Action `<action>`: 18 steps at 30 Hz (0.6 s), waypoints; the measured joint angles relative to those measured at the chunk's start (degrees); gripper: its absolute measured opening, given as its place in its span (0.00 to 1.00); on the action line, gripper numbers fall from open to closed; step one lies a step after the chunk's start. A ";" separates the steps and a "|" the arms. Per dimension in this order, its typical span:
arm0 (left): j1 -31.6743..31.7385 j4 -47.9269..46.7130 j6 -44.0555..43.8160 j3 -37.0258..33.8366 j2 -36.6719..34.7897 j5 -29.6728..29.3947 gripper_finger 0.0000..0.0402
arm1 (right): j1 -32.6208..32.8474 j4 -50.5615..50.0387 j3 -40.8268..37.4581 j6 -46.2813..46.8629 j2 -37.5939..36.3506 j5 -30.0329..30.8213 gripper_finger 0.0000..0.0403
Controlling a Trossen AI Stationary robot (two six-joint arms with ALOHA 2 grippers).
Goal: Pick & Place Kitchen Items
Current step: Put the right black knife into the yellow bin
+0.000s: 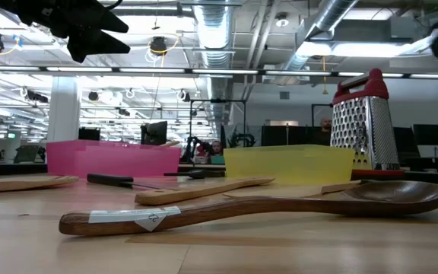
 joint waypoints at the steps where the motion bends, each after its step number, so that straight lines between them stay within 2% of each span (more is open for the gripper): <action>1: 0.00 -0.01 -0.01 0.00 0.01 0.00 0.57 | -0.92 -0.86 1.14 -0.11 -0.80 0.31 0.53; 7: 0.00 0.00 -0.01 0.00 0.00 0.19 0.57 | -5.30 -3.78 7.29 -4.85 -4.79 10.41 0.54; 11: 0.00 -0.01 -0.01 0.00 -0.01 0.30 0.57 | -7.87 -4.47 8.62 -7.80 -5.51 19.24 0.54; 14: 0.00 -0.01 -0.01 0.00 0.01 0.84 0.57 | -10.80 -6.52 8.64 -1.75 -4.73 24.84 0.54; 18: 0.00 -0.01 -0.01 0.00 0.00 0.85 0.57 | -15.84 -12.65 8.56 13.66 -1.65 25.42 0.54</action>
